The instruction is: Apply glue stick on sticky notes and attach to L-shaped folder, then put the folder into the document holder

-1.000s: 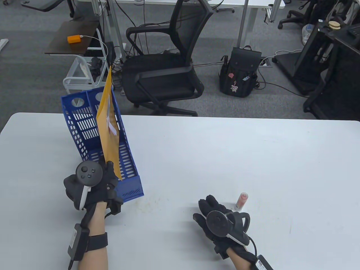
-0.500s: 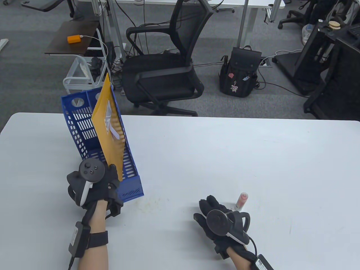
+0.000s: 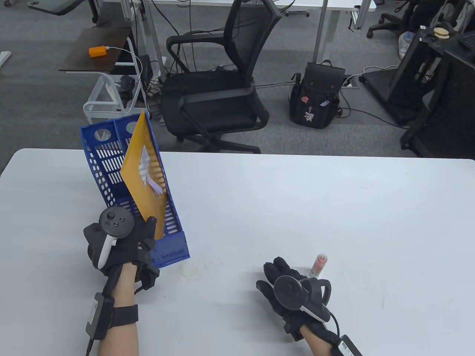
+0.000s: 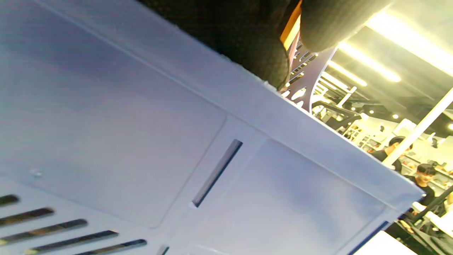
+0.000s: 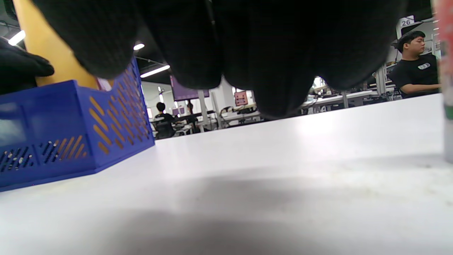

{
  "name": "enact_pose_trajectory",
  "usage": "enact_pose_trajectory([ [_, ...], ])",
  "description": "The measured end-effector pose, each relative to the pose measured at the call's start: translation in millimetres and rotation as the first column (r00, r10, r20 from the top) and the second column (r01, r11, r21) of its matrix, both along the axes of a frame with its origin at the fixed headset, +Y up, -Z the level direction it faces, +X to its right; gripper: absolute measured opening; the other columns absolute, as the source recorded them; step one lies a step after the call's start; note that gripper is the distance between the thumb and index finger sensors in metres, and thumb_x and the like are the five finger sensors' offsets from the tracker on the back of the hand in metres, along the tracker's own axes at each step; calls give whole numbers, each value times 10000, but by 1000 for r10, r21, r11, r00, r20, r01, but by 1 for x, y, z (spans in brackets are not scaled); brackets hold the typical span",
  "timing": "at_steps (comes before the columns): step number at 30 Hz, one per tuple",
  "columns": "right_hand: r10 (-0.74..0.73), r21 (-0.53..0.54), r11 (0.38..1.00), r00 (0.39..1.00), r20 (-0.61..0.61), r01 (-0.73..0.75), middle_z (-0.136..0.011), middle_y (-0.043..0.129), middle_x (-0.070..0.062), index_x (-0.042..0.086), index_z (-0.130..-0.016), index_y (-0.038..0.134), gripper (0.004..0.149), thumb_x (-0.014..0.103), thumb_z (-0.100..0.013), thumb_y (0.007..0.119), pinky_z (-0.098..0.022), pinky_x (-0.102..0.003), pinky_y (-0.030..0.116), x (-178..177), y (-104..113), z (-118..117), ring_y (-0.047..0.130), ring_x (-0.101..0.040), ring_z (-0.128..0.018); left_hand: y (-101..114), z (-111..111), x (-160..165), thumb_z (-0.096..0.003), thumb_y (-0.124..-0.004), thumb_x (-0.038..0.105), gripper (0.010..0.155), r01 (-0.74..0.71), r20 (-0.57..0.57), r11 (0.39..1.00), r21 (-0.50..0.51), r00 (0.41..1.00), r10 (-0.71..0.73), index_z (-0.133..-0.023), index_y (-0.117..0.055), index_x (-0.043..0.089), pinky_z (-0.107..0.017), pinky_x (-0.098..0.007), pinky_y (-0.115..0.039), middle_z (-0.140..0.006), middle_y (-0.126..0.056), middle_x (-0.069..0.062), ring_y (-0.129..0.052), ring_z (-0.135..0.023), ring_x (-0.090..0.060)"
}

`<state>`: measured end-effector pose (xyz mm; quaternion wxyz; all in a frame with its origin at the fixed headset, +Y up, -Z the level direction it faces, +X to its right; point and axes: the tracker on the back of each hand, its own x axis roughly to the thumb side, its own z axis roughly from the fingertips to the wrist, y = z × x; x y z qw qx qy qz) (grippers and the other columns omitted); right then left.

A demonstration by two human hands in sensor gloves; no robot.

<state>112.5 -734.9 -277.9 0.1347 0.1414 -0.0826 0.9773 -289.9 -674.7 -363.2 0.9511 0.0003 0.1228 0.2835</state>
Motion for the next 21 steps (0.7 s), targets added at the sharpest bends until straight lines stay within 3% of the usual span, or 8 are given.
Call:
enact_pose_trajectory([
  [4, -1, 4, 1000, 1000, -3, 1, -934, 794, -256, 80, -898, 835, 629, 511, -443, 790, -438, -559, 803, 0, 1, 0, 953, -416, -649, 2, 6, 0, -524, -729, 492, 544, -33, 33, 999, 21, 999, 33, -917, -795, 123, -589, -566, -727, -659, -1009, -69, -983, -629, -295],
  [6, -4, 10, 1000, 1000, -4, 4, -933, 793, -257, 78, -899, 835, 631, 512, -443, 790, -439, -559, 803, 0, 2, 1, 952, -417, -650, 7, 11, 1, -521, -731, 498, 581, -17, 32, 999, 42, 999, 16, -974, -727, 135, -638, -592, -672, -785, -954, -94, -925, -737, -325],
  [8, -6, 15, 1000, 1000, -6, 6, -933, 794, -257, 78, -899, 835, 630, 511, -444, 789, -438, -559, 803, 1, 3, 1, 953, -416, -650, 13, 17, 3, -517, -731, 519, 728, -12, 28, 997, 78, 1000, 9, -1078, -504, 115, -687, -626, -583, -988, -765, -137, -778, -898, -363],
  [11, -9, 25, 1000, 1000, -8, 9, -934, 793, -256, 79, -899, 835, 630, 512, -444, 789, -438, -559, 804, 0, 5, 2, 954, -416, -648, 29, 29, 7, -520, -713, 566, 871, -18, 56, 990, 137, 998, 10, -1106, -234, 137, -744, -661, -392, -1158, -388, -163, -434, -1076, -401],
  [16, -10, 36, 999, 1000, -12, 10, -932, 796, -256, 80, -898, 835, 629, 513, -443, 789, -438, -558, 804, 0, 6, 3, 954, -415, -649, 60, 52, 21, -523, -695, 611, 974, 23, 91, 976, 217, 995, -44, -1067, -7, 188, -750, -647, -200, -1156, -28, -133, -68, -1081, -385],
  [21, -7, 44, 999, 1000, -12, 7, -934, 793, -256, 79, -900, 833, 630, 512, -444, 790, -438, -559, 804, 1, 6, 4, 953, -416, -650, 73, 73, 44, -520, -692, 623, 969, 38, 159, 953, 301, 983, -89, -1066, 3, 225, -745, -644, -166, -1132, 61, -108, 10, -1064, -366],
])
